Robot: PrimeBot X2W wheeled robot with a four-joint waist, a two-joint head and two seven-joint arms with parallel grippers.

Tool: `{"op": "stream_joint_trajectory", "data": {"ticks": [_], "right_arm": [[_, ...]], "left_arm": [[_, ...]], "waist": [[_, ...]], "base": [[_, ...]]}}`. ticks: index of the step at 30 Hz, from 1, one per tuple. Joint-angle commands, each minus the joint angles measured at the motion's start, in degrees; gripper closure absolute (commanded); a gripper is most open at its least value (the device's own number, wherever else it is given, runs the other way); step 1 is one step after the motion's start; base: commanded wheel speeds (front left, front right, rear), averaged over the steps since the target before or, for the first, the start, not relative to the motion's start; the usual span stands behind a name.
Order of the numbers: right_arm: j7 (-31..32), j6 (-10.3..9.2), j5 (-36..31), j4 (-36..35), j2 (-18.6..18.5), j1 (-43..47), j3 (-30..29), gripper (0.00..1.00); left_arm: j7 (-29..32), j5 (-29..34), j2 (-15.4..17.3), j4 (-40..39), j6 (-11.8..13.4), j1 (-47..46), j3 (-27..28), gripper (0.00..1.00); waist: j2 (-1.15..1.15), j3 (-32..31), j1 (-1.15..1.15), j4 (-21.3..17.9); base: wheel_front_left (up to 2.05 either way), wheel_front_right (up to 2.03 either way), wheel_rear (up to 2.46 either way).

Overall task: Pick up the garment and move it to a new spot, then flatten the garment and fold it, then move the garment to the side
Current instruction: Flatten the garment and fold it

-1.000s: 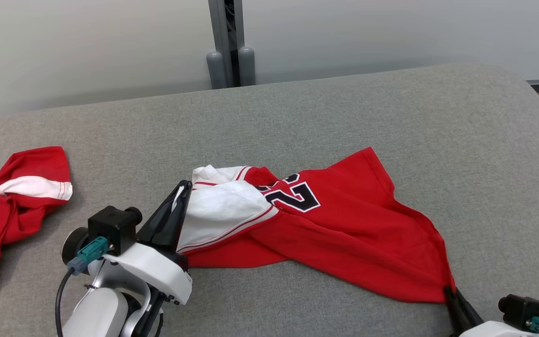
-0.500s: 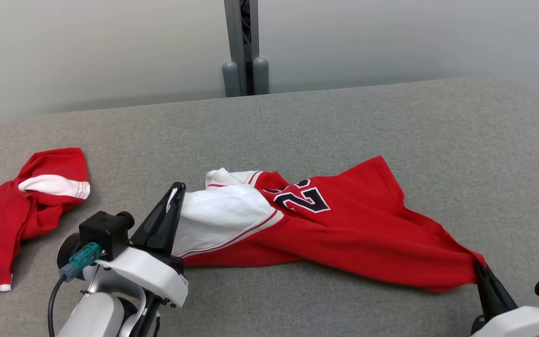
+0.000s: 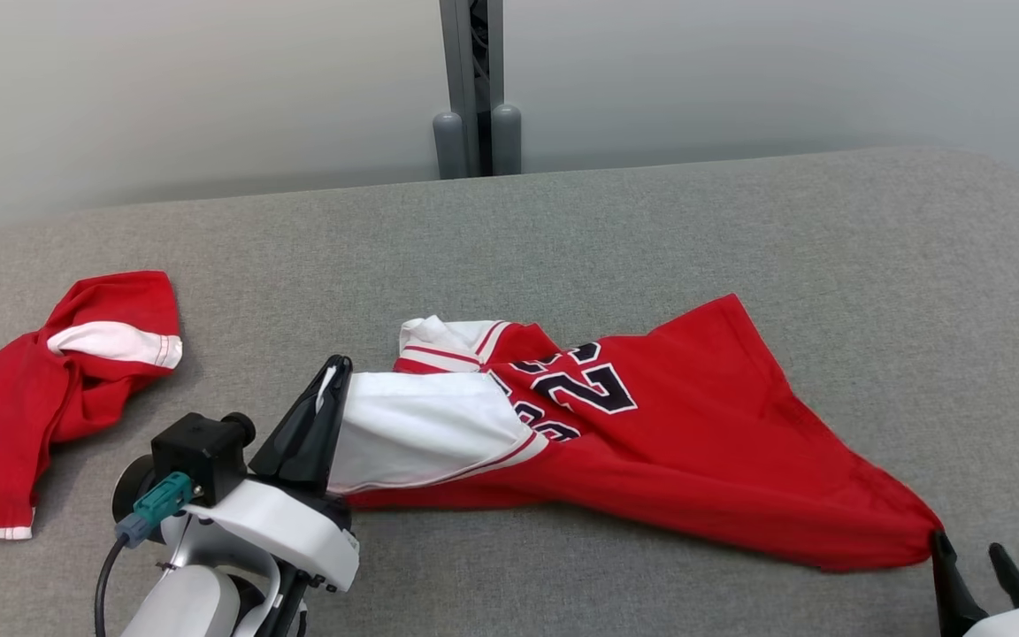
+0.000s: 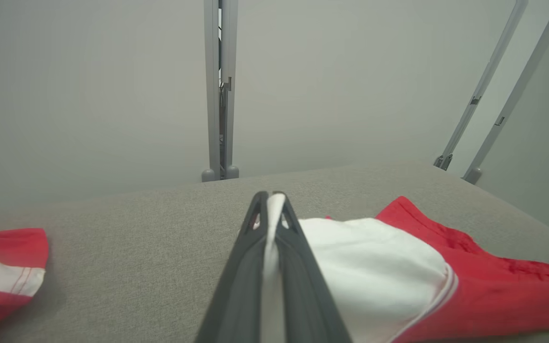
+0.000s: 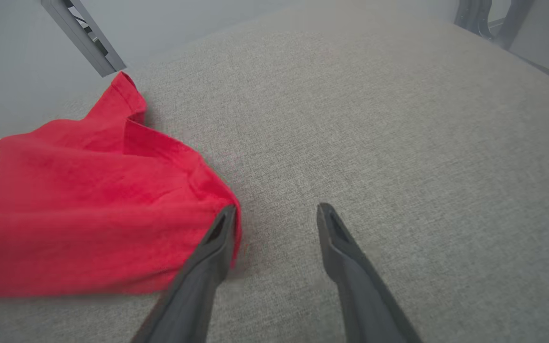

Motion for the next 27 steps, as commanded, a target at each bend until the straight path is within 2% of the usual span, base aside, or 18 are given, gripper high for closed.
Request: {"op": "stream_joint_trajectory", "data": {"ticks": [1,5,13,17,27], "right_arm": [[-0.02,0.01,-0.92,0.07,0.02,-0.35,-0.87,0.00],[-0.84,0.01,-2.25,-0.92,0.68,-1.82,-1.76,0.00],[-3.37,0.01,-1.62,-4.87,1.09,-3.83,-0.22,0.00],[-2.62,0.01,-1.35,-5.44,0.69,-4.49,1.03,0.00],[2.74,0.01,-1.00,0.67,-2.74,-8.71,3.78,0.00]], "left_arm": [[-0.38,-0.23,0.11,0.11,0.23,0.26,0.05,1.00],[-0.40,-0.41,-0.15,0.27,0.27,0.40,-0.26,1.00],[-0.11,-0.67,-0.23,0.31,0.06,0.10,-0.99,1.00],[-0.07,-0.65,-0.28,0.24,0.14,-0.28,-1.25,1.00],[0.21,-0.12,-0.86,0.38,-0.20,-1.95,-2.64,1.00]], "waist": [[0.00,-0.05,0.00,0.11],[0.00,-0.20,0.00,0.21],[0.00,-0.24,0.00,0.44],[0.00,-0.04,0.00,0.67],[0.00,1.92,0.00,2.09]], "base": [[0.00,0.00,0.00],[0.00,0.00,0.00],[0.00,0.00,0.00],[0.00,0.00,0.00],[0.00,0.00,0.00]]}}
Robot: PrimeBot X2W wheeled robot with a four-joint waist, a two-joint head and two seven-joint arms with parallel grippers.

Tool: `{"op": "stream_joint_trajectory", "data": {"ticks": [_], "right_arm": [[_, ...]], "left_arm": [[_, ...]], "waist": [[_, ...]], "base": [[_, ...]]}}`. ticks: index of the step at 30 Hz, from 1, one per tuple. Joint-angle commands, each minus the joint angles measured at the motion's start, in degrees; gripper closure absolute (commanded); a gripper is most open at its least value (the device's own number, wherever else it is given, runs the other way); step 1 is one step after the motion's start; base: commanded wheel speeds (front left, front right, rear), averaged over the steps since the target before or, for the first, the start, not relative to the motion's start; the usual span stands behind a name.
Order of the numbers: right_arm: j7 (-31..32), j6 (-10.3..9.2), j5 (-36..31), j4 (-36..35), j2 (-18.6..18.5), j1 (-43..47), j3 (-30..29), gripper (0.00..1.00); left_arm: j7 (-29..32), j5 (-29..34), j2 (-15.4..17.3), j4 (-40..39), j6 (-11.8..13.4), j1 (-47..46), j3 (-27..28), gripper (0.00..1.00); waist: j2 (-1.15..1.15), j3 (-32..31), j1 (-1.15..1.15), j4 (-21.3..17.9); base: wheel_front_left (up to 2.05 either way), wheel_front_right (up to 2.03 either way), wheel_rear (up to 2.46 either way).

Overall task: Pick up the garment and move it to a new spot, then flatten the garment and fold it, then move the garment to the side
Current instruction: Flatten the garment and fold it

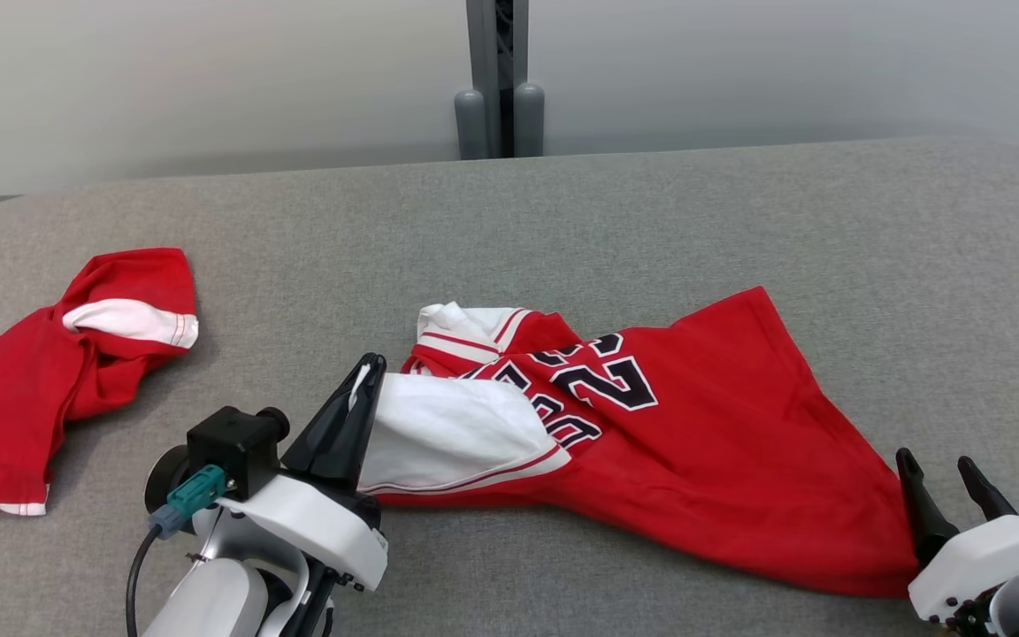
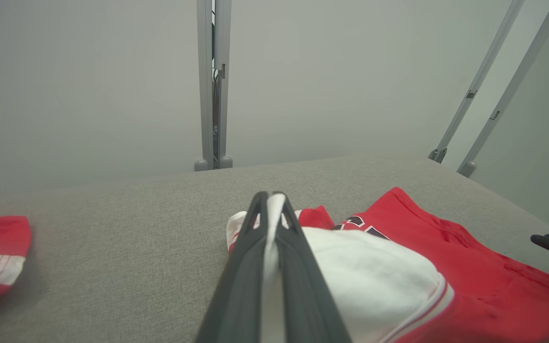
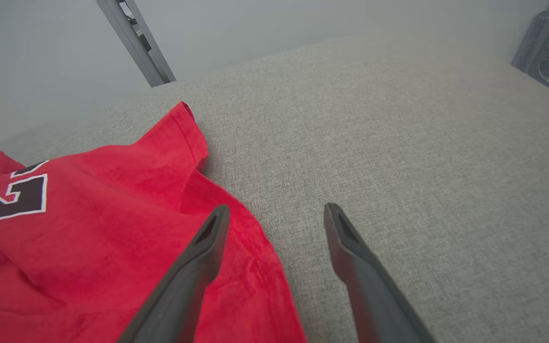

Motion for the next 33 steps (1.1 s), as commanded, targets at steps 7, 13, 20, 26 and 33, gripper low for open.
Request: {"op": "stream_joint_trajectory", "data": {"ticks": [7,13,20,26,33], "right_arm": [[3.34,0.01,1.53,5.49,-2.45,-3.07,1.88,0.00],[3.91,0.01,2.87,7.26,-2.66,-2.93,3.48,0.00],[4.43,0.01,4.01,8.43,-2.60,-2.59,4.53,0.00],[3.67,0.01,4.57,8.62,-2.99,-3.01,5.28,1.00],[0.50,0.01,5.91,6.57,-3.98,-3.62,6.80,1.00]], "left_arm": [[0.22,0.44,0.01,0.47,-0.32,-1.98,-0.82,1.00],[-0.07,0.31,0.13,0.95,-0.33,-2.28,-1.07,1.00],[-0.15,0.05,0.29,1.35,-0.03,-2.55,-1.18,1.00],[-0.14,-0.12,0.38,1.40,0.00,-2.80,-1.34,1.00],[-0.40,-0.49,0.53,2.03,-0.08,-2.48,-1.44,1.00]], "waist": [[0.00,1.42,0.00,1.66],[0.00,1.71,0.00,2.09],[0.00,1.58,0.00,1.98],[0.00,1.61,0.00,1.72],[0.00,0.45,0.00,1.48]], "base": [[0.00,0.00,0.00],[0.00,0.00,0.00],[0.00,0.00,0.00],[0.00,0.00,0.00],[0.00,0.00,0.00]]}}
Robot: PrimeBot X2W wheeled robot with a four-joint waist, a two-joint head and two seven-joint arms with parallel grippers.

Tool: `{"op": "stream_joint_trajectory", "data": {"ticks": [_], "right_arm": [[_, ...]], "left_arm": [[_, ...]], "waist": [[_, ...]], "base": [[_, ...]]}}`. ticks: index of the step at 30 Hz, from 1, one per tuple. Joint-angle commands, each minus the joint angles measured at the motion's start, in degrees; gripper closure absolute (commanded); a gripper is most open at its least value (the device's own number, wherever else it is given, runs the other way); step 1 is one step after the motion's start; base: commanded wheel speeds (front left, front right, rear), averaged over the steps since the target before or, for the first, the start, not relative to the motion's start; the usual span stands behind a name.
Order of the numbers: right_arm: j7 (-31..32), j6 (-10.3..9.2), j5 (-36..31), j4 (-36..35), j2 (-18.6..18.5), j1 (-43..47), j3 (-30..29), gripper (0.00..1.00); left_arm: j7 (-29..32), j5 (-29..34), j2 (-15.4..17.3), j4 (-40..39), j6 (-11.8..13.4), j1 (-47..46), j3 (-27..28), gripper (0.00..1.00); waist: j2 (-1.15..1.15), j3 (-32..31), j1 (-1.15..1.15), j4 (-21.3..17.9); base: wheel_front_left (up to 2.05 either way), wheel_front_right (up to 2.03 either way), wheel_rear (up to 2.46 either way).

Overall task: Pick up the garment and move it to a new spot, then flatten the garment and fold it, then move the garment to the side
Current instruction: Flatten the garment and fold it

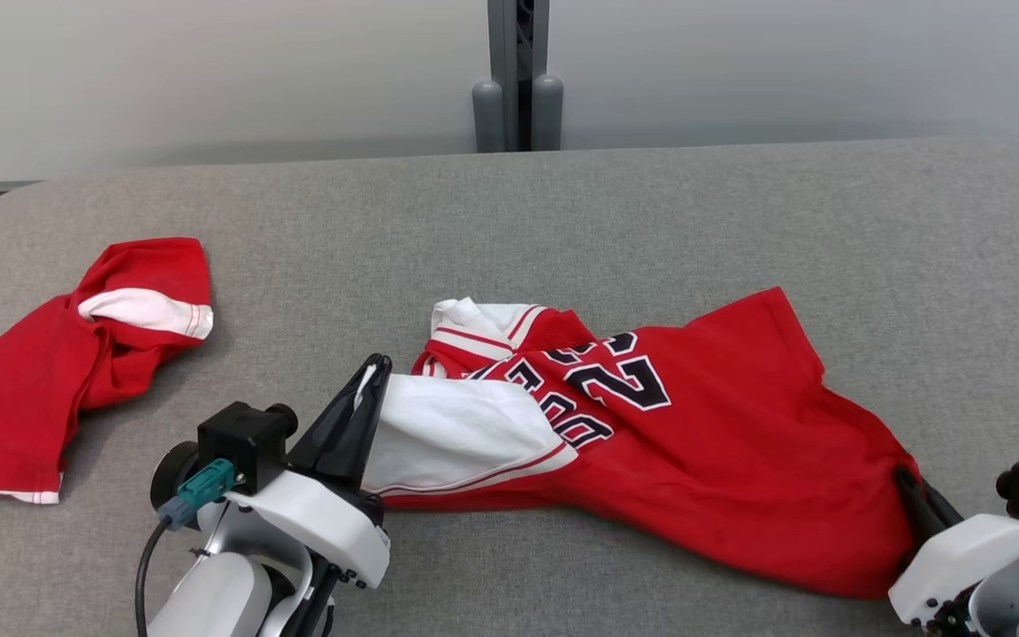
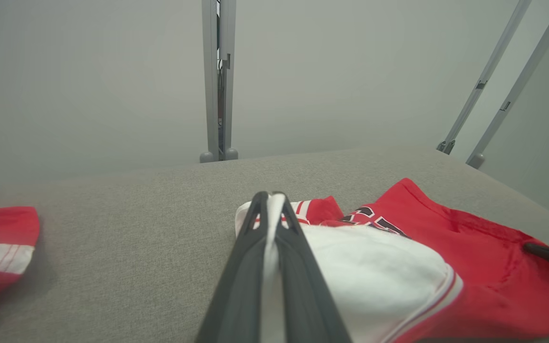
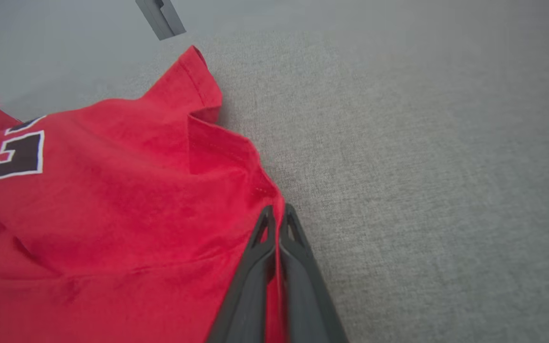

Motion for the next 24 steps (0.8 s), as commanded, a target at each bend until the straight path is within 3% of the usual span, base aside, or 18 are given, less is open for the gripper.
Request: {"op": "stream_joint_trajectory", "data": {"ticks": [1,15,24], "right_arm": [[-1.66,0.01,1.36,-1.95,-0.86,-0.92,1.06,1.00],[-6.92,0.01,21.33,-21.31,-6.85,-3.98,7.39,1.00],[-9.34,0.01,22.65,-26.55,-11.66,-10.80,7.92,1.00]], "left_arm": [[-0.51,-0.52,0.62,0.20,0.02,-0.49,0.38,1.00],[-0.71,-2.72,2.30,-0.29,0.31,-0.20,2.74,1.00],[-1.02,-4.53,1.85,-1.53,2.42,-5.59,6.58,1.00]], "waist": [[0.00,-0.92,0.00,-0.22],[0.00,-7.34,0.00,-1.68],[0.00,-8.40,0.00,-1.88]], "base": [[0.00,0.00,0.00],[0.00,0.00,0.00],[0.00,0.00,0.00]]}}
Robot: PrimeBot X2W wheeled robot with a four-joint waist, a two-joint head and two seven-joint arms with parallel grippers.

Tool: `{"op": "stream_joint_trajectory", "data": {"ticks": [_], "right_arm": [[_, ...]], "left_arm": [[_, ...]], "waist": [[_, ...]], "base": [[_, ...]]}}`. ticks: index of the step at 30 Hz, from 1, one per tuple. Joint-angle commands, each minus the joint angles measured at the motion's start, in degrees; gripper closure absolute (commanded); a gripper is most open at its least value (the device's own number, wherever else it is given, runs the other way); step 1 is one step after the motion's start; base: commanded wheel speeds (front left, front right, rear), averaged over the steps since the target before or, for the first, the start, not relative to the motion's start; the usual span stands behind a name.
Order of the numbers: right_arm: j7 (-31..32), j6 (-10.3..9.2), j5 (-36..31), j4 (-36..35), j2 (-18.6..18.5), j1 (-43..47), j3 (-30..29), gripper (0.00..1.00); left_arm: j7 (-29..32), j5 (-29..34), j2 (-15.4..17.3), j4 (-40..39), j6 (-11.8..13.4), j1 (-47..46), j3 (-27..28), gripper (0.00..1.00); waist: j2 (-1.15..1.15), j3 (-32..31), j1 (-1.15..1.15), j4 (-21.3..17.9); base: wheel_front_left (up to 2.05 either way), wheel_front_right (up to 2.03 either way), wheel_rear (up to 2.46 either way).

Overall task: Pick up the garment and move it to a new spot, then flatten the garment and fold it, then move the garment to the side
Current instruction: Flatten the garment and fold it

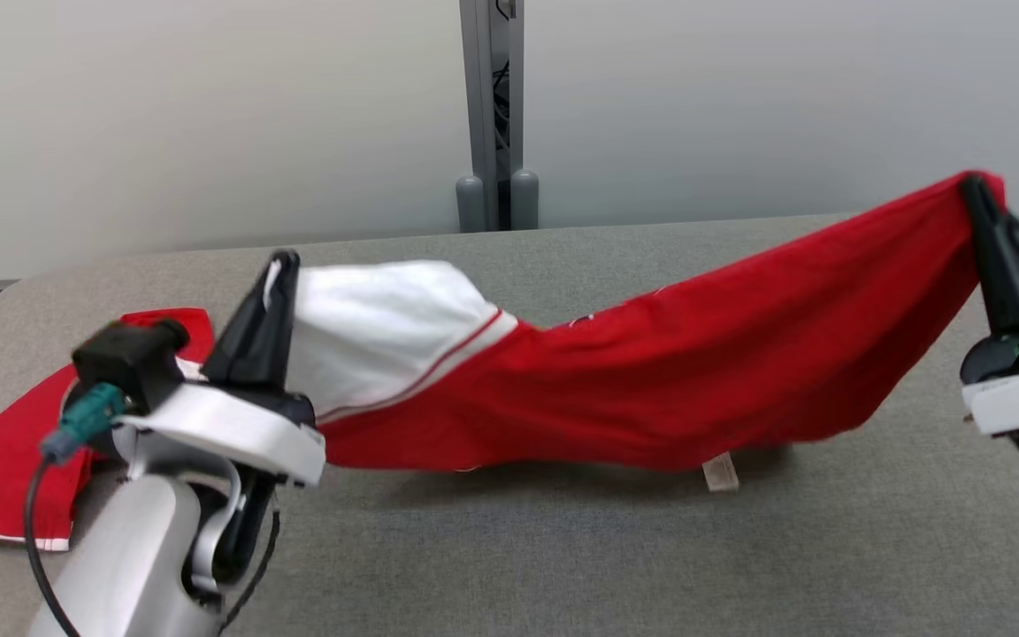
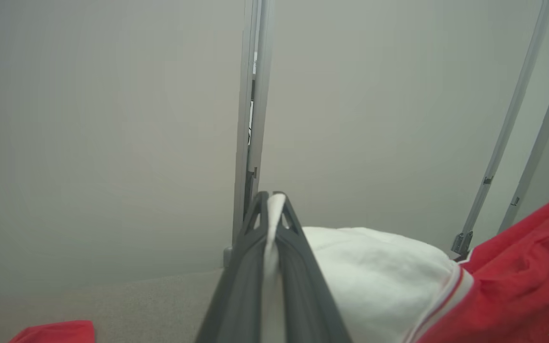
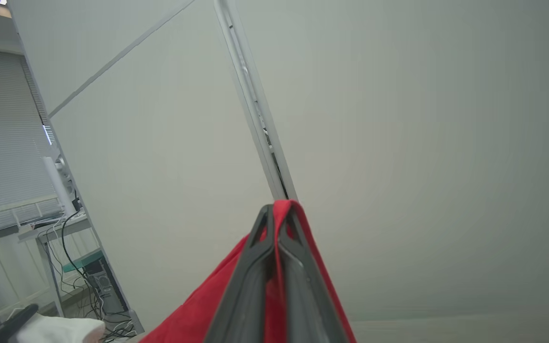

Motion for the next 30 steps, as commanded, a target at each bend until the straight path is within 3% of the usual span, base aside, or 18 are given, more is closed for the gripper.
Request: {"op": "stream_joint_trajectory", "data": {"ticks": [1,9,20,25,30], "right_arm": [[-0.51,0.01,-0.82,-0.07,-0.82,-1.39,-0.32,1.00],[-1.56,0.01,-6.96,0.47,-2.06,-8.72,-1.72,1.00],[5.64,0.01,-10.96,1.01,-0.12,-13.16,-3.13,1.00],[8.38,0.01,-10.53,2.85,-1.54,-20.55,-2.38,1.00],[9.37,0.01,-10.16,7.09,-4.50,-34.61,2.14,1.00]], "left_arm": [[-0.36,-0.43,-0.28,-0.32,0.80,-1.80,0.87,1.00],[-1.42,-1.02,-0.84,-0.77,2.94,-8.14,4.22,1.00],[-1.29,0.07,-0.51,-1.80,3.00,-13.81,4.01,1.00],[2.20,1.59,0.46,-0.06,2.12,-22.46,2.80,1.00],[5.88,2.85,1.62,5.28,0.69,-36.84,2.99,1.00]], "waist": [[0.00,-0.14,0.00,0.02],[0.00,-0.90,0.00,-0.17],[0.00,0.35,0.00,-0.60],[0.00,5.41,0.00,-0.92],[0.00,14.35,0.00,-2.37]], "base": [[0.00,0.00,0.00],[0.00,0.00,0.00],[0.00,0.00,0.00],[0.00,0.00,0.00],[0.00,0.00,0.00]]}}
